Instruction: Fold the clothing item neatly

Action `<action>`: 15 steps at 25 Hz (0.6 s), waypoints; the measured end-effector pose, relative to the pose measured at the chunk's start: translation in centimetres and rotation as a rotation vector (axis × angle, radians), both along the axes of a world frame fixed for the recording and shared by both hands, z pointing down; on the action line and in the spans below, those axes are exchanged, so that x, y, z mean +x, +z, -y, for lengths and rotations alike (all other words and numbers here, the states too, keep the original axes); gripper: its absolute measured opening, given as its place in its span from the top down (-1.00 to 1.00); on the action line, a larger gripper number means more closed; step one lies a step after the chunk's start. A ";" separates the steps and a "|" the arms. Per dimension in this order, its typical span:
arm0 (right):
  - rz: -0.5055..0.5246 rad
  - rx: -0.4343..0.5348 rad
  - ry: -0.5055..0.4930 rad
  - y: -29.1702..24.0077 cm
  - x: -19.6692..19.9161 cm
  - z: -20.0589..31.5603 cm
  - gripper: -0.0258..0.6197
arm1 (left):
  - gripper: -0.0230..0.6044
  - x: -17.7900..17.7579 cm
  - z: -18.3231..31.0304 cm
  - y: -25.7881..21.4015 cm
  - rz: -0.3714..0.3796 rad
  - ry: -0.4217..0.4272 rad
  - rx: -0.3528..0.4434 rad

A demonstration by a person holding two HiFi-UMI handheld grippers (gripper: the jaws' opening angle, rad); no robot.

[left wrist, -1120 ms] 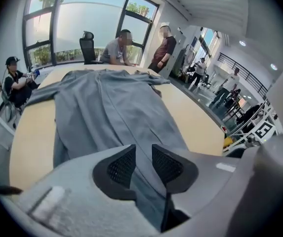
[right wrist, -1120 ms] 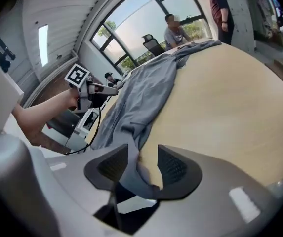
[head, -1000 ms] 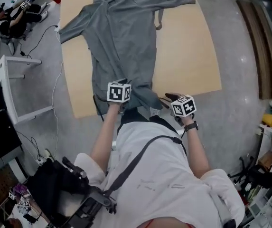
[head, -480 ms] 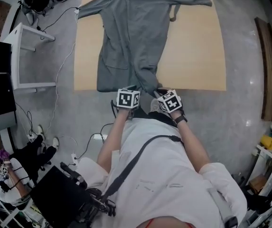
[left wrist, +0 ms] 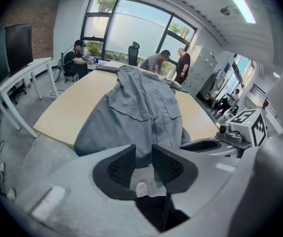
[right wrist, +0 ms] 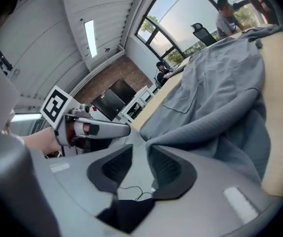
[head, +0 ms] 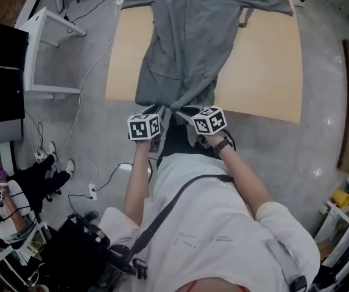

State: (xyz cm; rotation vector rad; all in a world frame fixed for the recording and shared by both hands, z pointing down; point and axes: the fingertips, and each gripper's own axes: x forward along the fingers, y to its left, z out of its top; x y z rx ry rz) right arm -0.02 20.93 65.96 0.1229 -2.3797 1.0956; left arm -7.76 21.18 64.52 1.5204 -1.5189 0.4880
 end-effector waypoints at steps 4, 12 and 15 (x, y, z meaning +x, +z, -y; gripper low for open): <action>-0.009 -0.012 0.009 0.1 0.4 -0.1 0.28 | 0.57 0.0 -0.3 0.5 0.000 0.008 -0.010; -0.140 0.040 0.373 1.7 12.5 7.1 0.47 | 0.57 6.9 0.5 4.4 -0.039 0.252 -0.074; -0.232 0.092 0.350 4.2 12.5 8.7 0.47 | 0.57 8.8 1.0 6.2 -0.046 0.321 -0.098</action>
